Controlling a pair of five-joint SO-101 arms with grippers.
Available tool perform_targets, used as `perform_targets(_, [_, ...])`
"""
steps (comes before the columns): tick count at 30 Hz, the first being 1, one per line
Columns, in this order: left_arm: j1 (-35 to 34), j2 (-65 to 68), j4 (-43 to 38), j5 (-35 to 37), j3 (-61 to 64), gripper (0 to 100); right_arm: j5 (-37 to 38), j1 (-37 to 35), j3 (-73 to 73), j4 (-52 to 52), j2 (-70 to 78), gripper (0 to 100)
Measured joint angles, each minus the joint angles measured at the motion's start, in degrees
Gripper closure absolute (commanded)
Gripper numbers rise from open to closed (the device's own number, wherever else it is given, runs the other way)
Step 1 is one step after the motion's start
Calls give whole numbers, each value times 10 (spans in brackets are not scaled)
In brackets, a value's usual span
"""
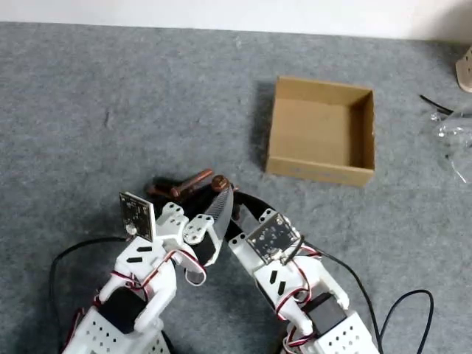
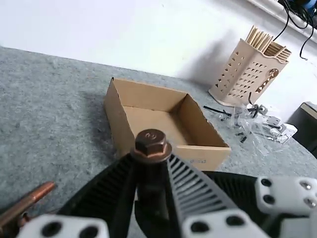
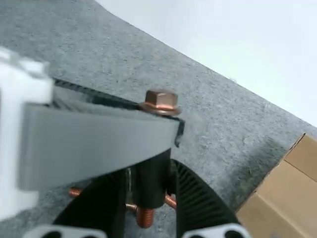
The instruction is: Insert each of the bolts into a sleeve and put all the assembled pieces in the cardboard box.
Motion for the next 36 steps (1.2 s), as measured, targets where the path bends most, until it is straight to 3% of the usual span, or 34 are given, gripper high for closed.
perform_targets(5, [-23, 7, -11, 9, 0, 620, 0, 4, 0, 0, -1, 995])
perform_targets(8, [-33, 7, -11, 33, 0, 553, 0, 3, 0, -1, -2, 995])
perform_targets(17, [-45, 7, -11, 50, 0, 630, 1, 4, 0, -1, -2, 995])
perform_targets(22, [-154, 7, -11, 126, -14, 726, 1, 4, 0, -1, -2, 995])
perform_targets(25, [-237, 7, -11, 158, -25, 831, 1, 5, 0, -1, -2, 995])
perform_targets(28, [-278, 7, -11, 164, -25, 959, 1, 5, 0, -1, -2, 995])
perform_targets(29, [-281, 7, -11, 159, -25, 1000, 1, 5, 0, -1, -2, 995])
perform_targets(31, [-281, 7, -11, 129, -25, 979, 1, 5, 0, -1, -2, 995])
perform_targets(36, [-281, 7, -11, -2, -11, 993, 1, 8, 0, -1, -2, 995])
